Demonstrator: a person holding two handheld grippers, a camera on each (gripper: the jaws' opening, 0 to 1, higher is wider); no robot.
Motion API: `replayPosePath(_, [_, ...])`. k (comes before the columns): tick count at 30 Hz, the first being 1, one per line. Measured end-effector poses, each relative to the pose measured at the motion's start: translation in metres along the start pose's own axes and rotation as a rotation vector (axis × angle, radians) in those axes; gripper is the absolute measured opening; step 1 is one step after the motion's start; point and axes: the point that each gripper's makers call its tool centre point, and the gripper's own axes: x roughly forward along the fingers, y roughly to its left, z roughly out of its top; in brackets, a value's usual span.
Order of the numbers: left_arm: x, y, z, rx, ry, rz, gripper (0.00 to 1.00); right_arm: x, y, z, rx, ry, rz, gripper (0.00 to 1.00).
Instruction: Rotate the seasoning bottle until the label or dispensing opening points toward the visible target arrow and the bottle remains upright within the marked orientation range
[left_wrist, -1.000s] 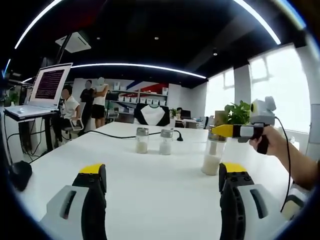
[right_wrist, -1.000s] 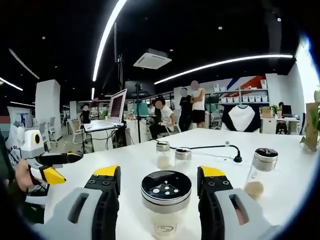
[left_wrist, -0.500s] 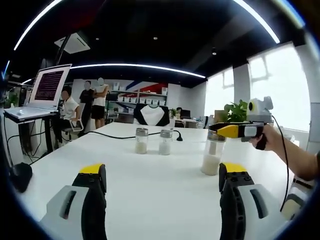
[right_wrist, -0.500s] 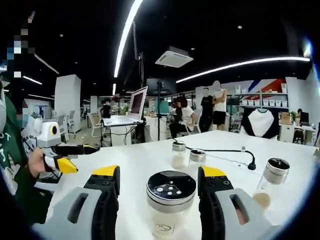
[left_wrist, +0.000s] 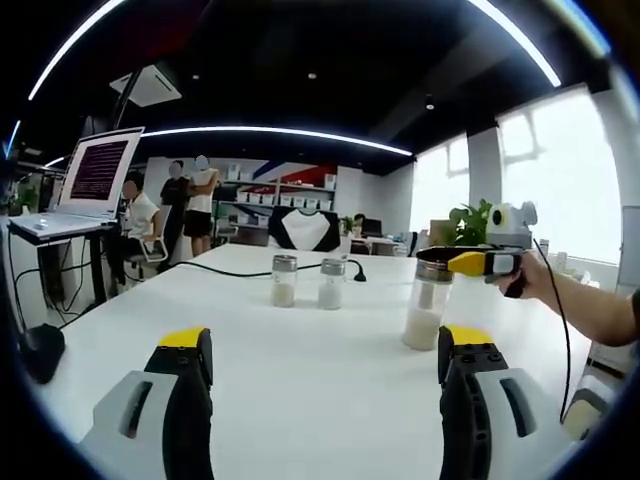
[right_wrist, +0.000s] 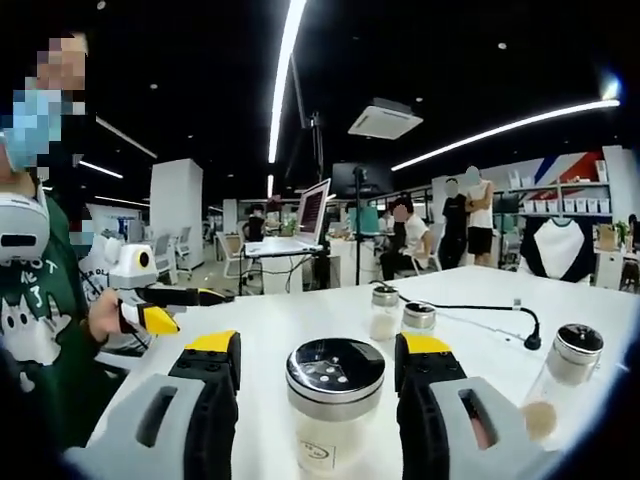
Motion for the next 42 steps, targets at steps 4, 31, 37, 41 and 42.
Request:
replayPosePath(4, [0.0, 0.0, 0.0, 0.0, 0.0, -0.002, 0.99, 0.001, -0.001, -0.001, -0.013, -0.009, 0.024, 0.61])
replayPosePath(31, [-0.002, 0.002, 0.004, 0.001, -0.005, 0.01, 0.99, 0.006, -0.002, -0.012, 0.049, 0.009, 0.191, 0.52])
replayPosePath(37, [-0.002, 0.002, 0.003, 0.001, -0.003, 0.011, 0.99, 0.007, -0.002, -0.01, 0.045, -0.001, 0.198, 0.47])
replayPosePath(41, [-0.002, 0.002, 0.003, 0.001, -0.004, 0.01, 0.99, 0.007, -0.006, -0.011, 0.039, 0.004, 0.188, 0.42])
replayPosePath(42, [-0.002, 0.002, 0.003, 0.001, -0.004, 0.01, 0.99, 0.007, -0.008, -0.011, 0.029, 0.006, 0.183, 0.41])
